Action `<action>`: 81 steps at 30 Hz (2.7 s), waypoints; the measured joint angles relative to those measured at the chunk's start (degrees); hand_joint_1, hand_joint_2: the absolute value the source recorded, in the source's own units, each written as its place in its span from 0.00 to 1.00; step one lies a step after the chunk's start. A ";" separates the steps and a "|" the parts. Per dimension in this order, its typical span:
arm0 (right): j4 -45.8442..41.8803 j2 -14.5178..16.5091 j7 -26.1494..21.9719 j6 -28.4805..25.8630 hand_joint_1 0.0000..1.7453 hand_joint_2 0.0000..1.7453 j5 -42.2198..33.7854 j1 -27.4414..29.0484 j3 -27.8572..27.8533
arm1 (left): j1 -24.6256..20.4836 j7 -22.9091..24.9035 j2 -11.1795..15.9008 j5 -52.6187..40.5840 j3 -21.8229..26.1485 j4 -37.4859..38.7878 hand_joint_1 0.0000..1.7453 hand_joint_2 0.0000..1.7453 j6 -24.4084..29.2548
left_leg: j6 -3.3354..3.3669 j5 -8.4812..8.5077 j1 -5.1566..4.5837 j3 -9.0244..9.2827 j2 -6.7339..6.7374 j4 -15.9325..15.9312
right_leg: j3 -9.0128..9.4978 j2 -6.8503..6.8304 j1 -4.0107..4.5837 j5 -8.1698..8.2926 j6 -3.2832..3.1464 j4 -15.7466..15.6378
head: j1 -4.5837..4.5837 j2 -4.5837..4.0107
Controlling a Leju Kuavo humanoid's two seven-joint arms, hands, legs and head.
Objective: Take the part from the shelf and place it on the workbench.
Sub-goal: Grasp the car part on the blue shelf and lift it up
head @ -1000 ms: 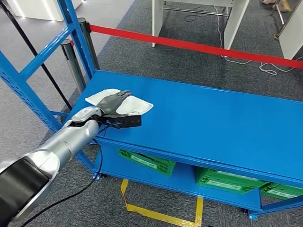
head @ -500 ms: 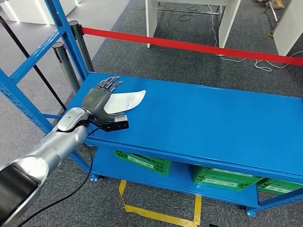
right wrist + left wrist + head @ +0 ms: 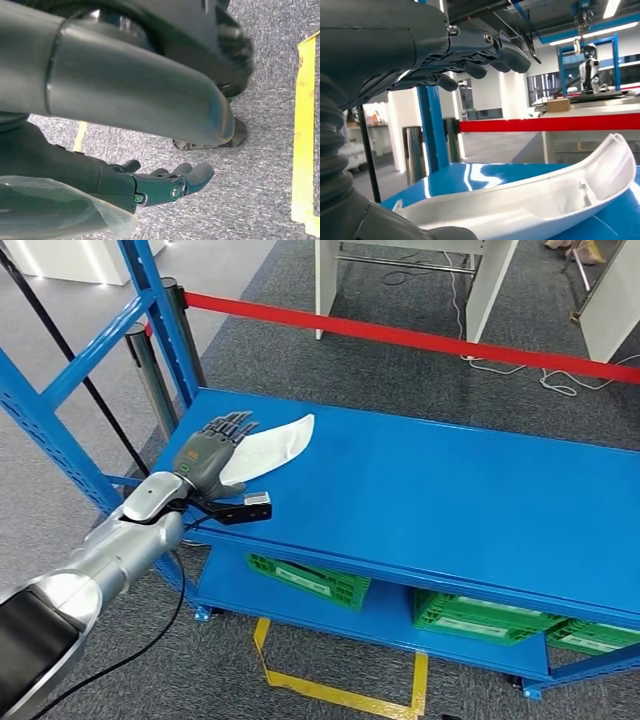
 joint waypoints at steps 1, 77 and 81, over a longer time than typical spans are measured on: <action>0.01 -0.02 0.22 0.00 0.00 0.00 0.02 0.01 0.07 | -0.05 0.70 0.01 -0.29 -0.17 0.06 0.00 1.00 -0.48 | -0.24 0.02 -0.09 -0.10 0.00 0.06 | 0.69 -0.02 0.09 0.02 -0.15 -1.23 | -0.04 0.00; 0.04 1.05 2.34 -3.42 0.00 0.00 -1.64 0.21 0.23 | 3.75 9.32 -1.67 -5.43 8.07 0.23 1.00 1.00 11.25 | -1.05 0.07 0.02 0.12 -0.07 0.69 | 0.77 0.71 0.01 0.50 -1.27 -1.48 | -0.03 0.00; 0.04 1.08 2.02 -4.37 0.00 0.00 -1.45 0.26 0.24 | 7.98 -12.83 -5.14 -4.16 28.51 -6.91 1.00 1.00 11.69 | -0.29 0.25 0.08 0.36 0.03 -0.71 | 0.03 0.55 -0.03 -0.12 -0.04 -0.92 | 0.07 0.00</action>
